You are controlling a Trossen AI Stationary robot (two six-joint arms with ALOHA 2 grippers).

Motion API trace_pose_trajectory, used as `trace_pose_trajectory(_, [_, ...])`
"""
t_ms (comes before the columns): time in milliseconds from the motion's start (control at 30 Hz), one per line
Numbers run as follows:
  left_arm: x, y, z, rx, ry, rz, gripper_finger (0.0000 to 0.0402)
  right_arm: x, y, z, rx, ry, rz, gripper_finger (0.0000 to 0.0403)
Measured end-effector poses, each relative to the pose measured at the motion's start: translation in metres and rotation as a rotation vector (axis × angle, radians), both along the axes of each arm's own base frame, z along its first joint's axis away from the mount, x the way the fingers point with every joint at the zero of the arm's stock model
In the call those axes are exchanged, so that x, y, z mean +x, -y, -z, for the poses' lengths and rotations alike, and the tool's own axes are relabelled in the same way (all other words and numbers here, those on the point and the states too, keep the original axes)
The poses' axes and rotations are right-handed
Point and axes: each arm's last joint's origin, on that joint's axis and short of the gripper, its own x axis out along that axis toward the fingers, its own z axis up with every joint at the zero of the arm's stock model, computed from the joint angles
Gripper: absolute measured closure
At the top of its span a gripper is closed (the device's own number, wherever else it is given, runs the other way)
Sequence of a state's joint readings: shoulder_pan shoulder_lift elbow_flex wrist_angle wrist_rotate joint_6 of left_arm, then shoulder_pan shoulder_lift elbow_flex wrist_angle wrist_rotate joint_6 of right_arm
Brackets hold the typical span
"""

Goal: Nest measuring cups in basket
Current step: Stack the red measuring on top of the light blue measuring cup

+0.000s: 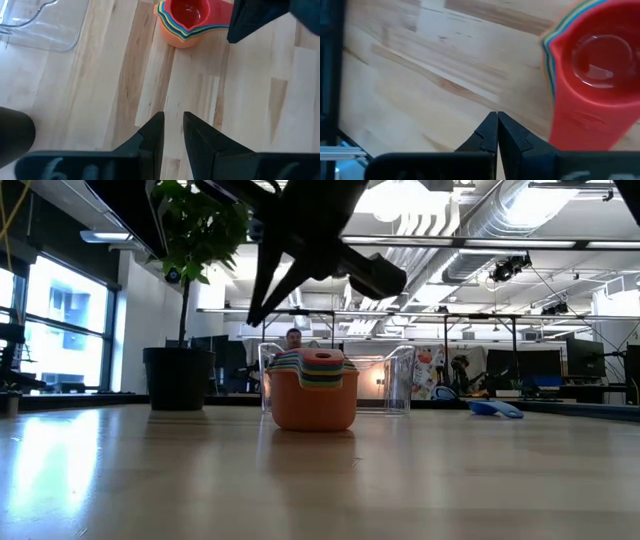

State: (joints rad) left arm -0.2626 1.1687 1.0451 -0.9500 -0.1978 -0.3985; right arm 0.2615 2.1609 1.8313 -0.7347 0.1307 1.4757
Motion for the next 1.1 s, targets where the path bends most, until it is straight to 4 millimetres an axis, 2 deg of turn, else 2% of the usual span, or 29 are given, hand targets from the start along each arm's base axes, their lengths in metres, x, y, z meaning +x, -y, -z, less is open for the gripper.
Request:
trace_pose_trajectory(533, [0.004,-0.008,-0.001,0.003,0.039,-0.085,0.0339,0.003,0.014,0.021,0.024,-0.107,-0.009,0.0402])
trace_pose_trajectory(1100, [0.006,-0.020,-0.001,0.004,0.039,-0.142,0.0339,-0.014,0.021,0.030,-0.015,-0.316,-0.026,0.0402])
